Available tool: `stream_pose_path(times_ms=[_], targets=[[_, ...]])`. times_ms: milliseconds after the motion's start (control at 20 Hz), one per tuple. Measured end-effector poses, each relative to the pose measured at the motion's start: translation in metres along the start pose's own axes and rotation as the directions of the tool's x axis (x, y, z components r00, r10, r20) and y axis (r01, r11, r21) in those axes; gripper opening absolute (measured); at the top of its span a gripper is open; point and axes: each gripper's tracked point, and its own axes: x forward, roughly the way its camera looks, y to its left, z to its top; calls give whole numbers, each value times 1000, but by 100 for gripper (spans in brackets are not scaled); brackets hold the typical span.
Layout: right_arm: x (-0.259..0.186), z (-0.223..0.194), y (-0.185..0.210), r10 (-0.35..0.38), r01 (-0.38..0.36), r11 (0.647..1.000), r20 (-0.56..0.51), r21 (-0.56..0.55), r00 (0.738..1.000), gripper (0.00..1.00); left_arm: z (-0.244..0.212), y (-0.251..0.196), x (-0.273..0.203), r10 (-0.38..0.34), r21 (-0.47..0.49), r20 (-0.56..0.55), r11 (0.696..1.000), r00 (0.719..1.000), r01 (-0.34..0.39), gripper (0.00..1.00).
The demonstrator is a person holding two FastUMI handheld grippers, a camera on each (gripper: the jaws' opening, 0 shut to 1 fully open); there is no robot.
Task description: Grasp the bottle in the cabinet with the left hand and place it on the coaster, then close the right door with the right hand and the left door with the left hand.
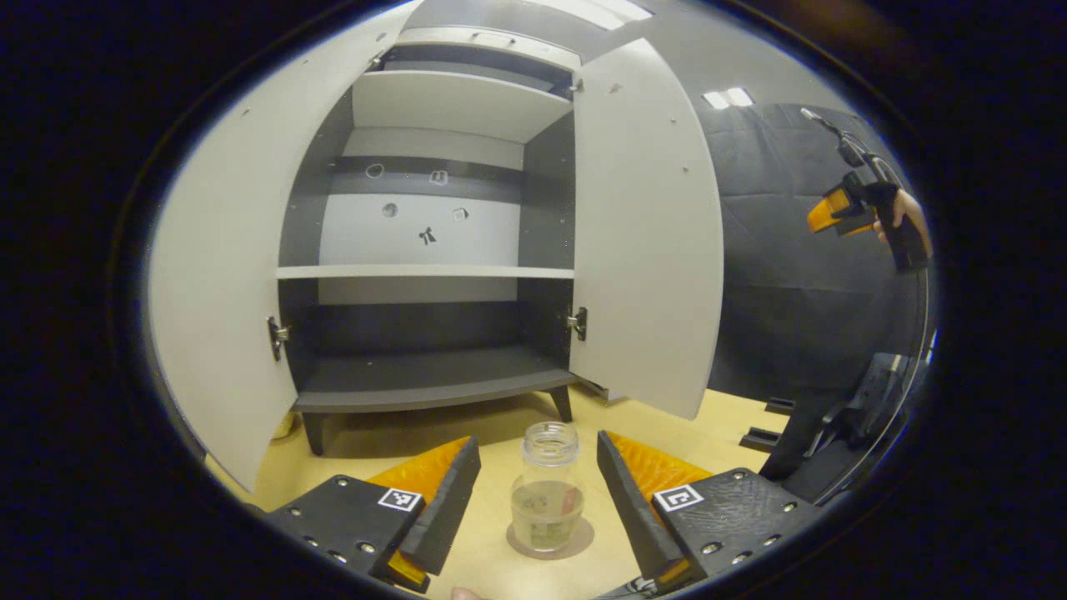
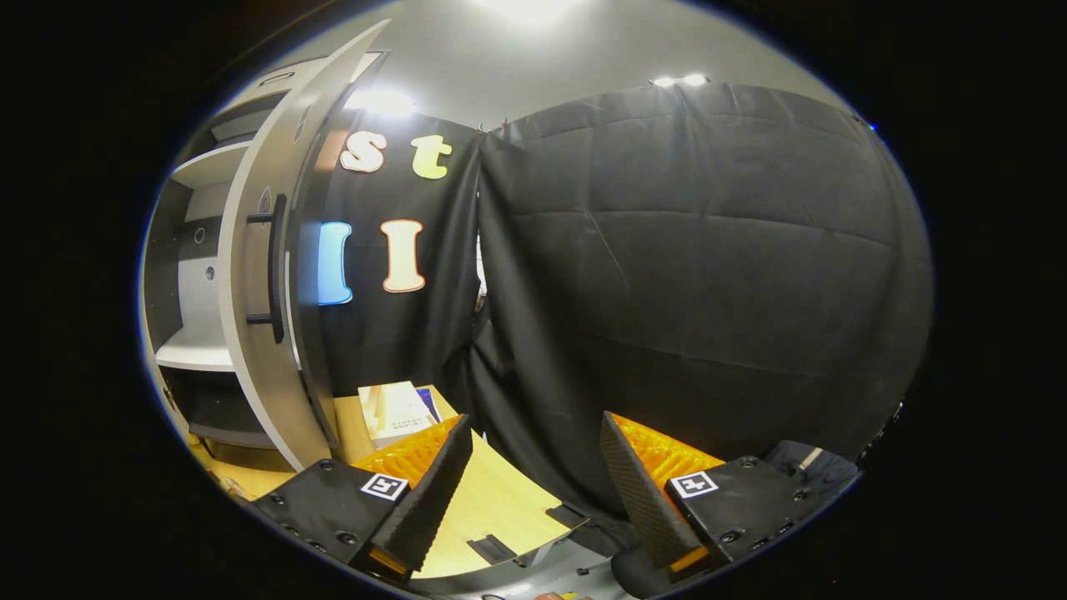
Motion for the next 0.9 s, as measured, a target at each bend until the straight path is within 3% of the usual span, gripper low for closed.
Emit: stream_pose_path(times_ms=[100, 250, 450, 600, 650, 800, 900], targets=[[15, 2, 11, 39, -39, 999, 11, 22, 999, 98, 23, 20, -25, 87, 0, -2, 996, 996, -87, 85], [38, 6, 28, 101, -102, 994, 30, 41, 994, 98, 67, 50, -59, 214, -15, 7, 977, 977, -214, 85], [65, 25, 44, 189, -192, 981, 75, 40, 979, 98, 143, 87, -82, 390, -13, 69, 921, 918, -390, 85], [80, 41, 66, 308, -314, 946, 84, 81, 948, 94, 188, 109, -95, 515, 18, 109, 854, 850, -519, 89], [85, 49, 67, 327, -335, 938, 96, 86, 940, 98, 204, 110, -98, 534, 19, 119, 842, 837, -540, 89], [96, 72, 79, 388, -400, 913, 132, 77, 912, 98, 240, 114, -92, 578, -11, 120, 814, 807, -581, 89], [96, 80, 95, 453, -462, 886, 140, 37, 880, 94, 256, 118, -85, 617, -42, 98, 786, 781, -616, 85]])
